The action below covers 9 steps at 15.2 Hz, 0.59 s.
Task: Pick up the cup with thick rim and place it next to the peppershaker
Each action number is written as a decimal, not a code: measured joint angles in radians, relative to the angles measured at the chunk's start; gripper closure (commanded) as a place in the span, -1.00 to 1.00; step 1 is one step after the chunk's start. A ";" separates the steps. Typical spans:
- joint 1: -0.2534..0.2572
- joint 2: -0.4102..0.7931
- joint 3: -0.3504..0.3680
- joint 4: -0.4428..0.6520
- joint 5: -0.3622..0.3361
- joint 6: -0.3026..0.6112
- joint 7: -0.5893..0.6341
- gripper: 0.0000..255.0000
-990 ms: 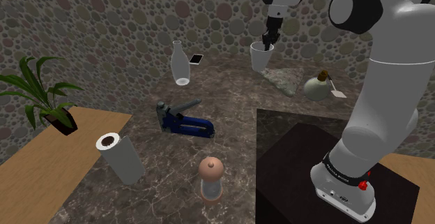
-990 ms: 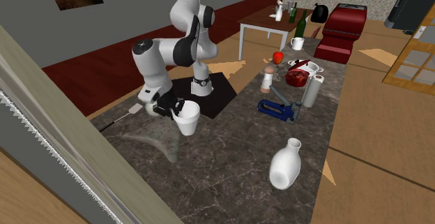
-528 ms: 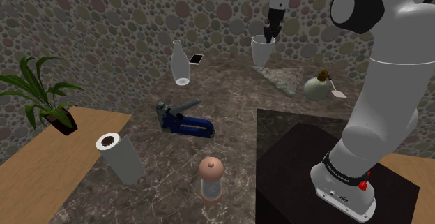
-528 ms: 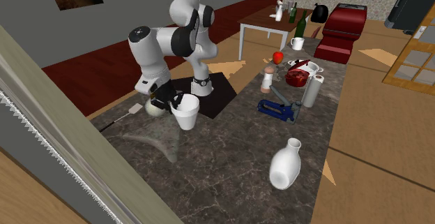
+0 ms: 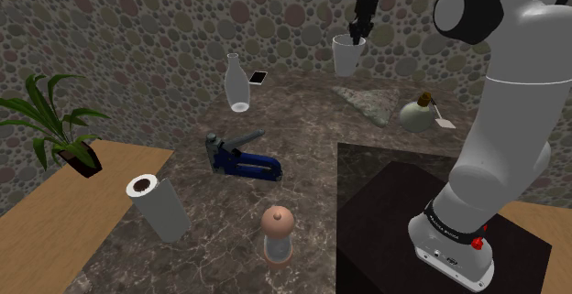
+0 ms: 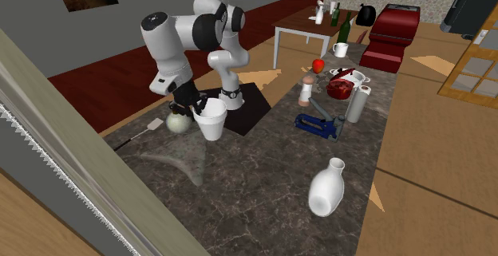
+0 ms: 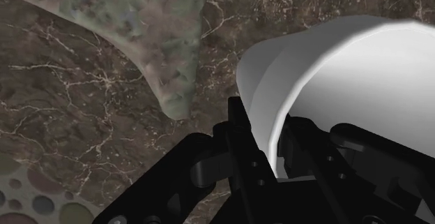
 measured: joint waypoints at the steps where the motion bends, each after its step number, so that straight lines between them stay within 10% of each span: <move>1: -0.002 0.005 0.000 0.021 0.002 -0.015 0.001 1.00; 9: -0.021 0.035 -0.001 0.171 0.013 -0.137 0.011 1.00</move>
